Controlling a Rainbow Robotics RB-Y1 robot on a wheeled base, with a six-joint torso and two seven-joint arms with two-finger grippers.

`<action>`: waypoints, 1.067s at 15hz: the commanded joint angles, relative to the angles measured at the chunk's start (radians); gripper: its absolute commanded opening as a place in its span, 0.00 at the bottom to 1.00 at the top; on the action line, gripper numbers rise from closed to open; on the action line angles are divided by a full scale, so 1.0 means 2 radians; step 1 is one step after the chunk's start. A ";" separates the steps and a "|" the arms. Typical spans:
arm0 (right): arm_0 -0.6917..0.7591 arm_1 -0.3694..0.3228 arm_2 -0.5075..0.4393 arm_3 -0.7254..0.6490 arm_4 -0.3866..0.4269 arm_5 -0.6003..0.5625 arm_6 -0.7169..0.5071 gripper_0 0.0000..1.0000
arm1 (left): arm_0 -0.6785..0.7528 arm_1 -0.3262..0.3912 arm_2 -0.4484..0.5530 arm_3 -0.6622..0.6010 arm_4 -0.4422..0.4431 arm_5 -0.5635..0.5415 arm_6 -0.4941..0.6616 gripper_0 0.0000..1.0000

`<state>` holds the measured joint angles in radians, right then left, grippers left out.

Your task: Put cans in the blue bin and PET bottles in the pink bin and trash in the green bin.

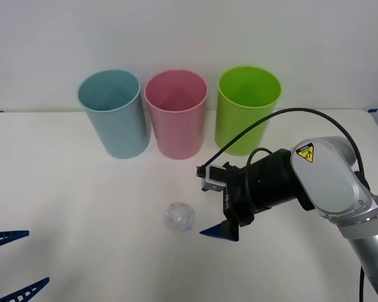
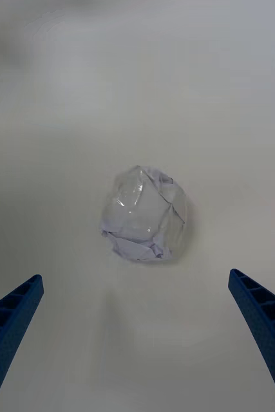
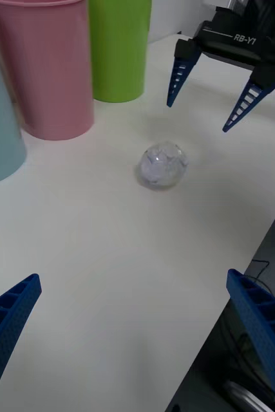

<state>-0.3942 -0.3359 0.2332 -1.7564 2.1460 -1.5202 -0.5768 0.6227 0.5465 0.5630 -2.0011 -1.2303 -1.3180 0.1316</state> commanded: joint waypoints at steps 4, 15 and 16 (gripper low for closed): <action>0.000 0.000 0.000 0.000 0.000 0.000 0.000 1.00 | 0.023 0.017 0.014 -0.016 0.006 -0.004 -0.001 1.00; 0.000 0.000 0.000 0.000 0.000 0.000 0.000 1.00 | 0.015 0.017 -0.008 -0.011 -0.003 -0.004 0.003 1.00; 0.000 0.000 0.000 0.000 0.000 0.000 0.000 1.00 | 0.015 0.017 -0.008 -0.011 -0.003 -0.004 0.003 1.00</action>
<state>-0.3942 -0.3359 0.2332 -1.7564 2.1460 -1.5202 -0.5768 0.6522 0.5799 0.5464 -2.0237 -1.2359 -1.3268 0.1377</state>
